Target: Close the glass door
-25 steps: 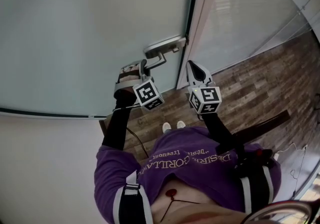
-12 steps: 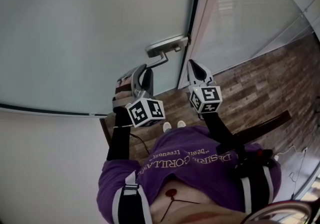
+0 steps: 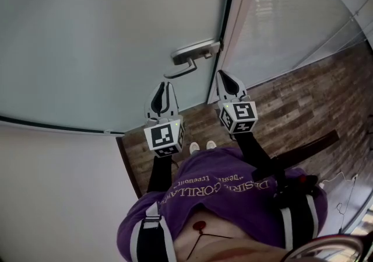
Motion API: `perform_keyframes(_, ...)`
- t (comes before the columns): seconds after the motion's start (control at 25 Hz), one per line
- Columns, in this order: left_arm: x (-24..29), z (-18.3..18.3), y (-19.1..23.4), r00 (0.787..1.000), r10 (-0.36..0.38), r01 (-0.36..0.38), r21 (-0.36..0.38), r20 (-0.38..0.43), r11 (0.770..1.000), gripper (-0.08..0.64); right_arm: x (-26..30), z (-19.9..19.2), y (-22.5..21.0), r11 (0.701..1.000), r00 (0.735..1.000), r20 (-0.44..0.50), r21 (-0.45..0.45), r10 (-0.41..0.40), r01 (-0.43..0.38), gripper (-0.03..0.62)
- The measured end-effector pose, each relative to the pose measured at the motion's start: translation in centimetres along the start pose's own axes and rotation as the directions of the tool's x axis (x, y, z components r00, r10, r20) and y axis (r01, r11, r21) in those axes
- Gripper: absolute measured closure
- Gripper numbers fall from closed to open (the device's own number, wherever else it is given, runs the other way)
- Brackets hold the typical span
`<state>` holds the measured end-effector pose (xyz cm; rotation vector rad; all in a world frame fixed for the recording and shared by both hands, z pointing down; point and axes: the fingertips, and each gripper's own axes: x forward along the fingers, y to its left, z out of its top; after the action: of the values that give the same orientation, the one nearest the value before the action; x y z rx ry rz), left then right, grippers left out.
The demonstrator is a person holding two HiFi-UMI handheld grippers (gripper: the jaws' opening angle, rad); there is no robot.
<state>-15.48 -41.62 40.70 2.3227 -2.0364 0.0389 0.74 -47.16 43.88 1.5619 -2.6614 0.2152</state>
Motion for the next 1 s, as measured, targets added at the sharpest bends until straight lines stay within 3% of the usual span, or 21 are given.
perform_keyframes(0.12,-0.3,-1.6,1.3,0.998,0.059,-0.055,-0.202,0.011,0.978,0.558,-0.1,-0.2,0.1,1.000,1.000,-0.002,0.000,0.003,-0.003,0.595)
perform_keyframes(0.24,-0.2,-3.5,1.8,0.994,0.106,-0.109,-0.271,-0.027,0.956,0.558,-0.3,-0.4,0.3,1.000,1.000,-0.004,0.001,0.007,-0.007,0.595)
perform_keyframes(0.36,0.0,-4.9,1.5,0.991,0.121,-0.133,-0.270,-0.060,0.954,0.558,-0.4,-0.5,0.4,1.000,1.000,-0.006,0.001,0.007,-0.007,0.595)
perform_keyframes(0.48,0.2,-5.7,0.7,0.992,0.090,-0.109,-0.266,-0.084,0.958,0.558,-0.5,-0.6,0.4,1.000,1.000,-0.010,0.001,0.007,-0.007,0.595)
perform_keyframes(0.72,0.1,-5.9,-0.3,0.995,0.039,-0.063,-0.275,-0.092,0.960,0.558,-0.5,-0.6,0.8,1.000,1.000,-0.025,-0.028,0.005,-0.005,0.595)
perform_keyframes(1.0,0.5,-5.6,-0.1,0.995,0.030,-0.055,-0.269,-0.095,0.962,0.558,-0.4,-0.7,0.5,1.000,1.000,-0.030,-0.028,-0.007,0.006,0.595)
